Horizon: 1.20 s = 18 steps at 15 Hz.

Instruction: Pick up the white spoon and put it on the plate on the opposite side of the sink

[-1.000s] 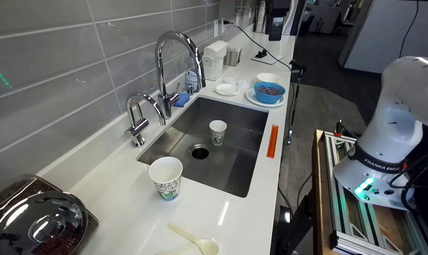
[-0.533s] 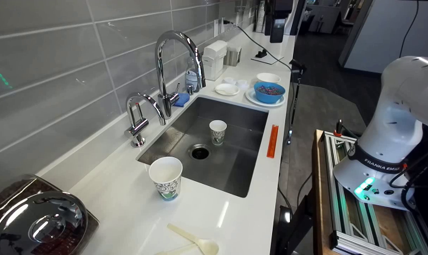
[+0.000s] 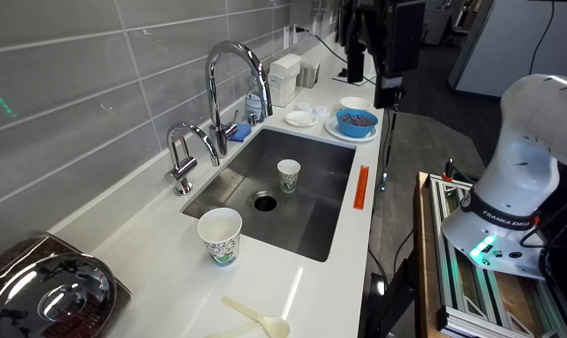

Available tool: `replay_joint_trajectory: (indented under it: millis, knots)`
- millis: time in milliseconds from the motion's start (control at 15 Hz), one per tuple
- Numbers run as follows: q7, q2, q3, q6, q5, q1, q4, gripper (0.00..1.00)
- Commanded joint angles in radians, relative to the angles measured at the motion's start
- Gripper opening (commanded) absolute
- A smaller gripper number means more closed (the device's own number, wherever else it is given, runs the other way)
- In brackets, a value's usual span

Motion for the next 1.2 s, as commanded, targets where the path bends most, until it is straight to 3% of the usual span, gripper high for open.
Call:
replay_joint_trajectory:
  millis: [0, 533, 667, 800, 1000, 1133]
  knots:
    - [0.014, 0.085, 0.029, 0.047, -0.004, 0.02, 0.024, 1.0]
    - [0.005, 0.121, 0.026, 0.046, -0.002, 0.027, 0.028, 1.0]
    - [0.055, 0.151, 0.031, 0.067, 0.03, 0.025, 0.033, 1.0]
    - [0.139, 0.162, 0.039, 0.141, 0.085, 0.025, 0.016, 1.0]
    - [0.23, 0.177, 0.053, 0.352, 0.165, 0.034, -0.035, 1.0]
    - [0.28, 0.192, 0.072, 0.493, 0.153, 0.038, -0.072, 1.0]
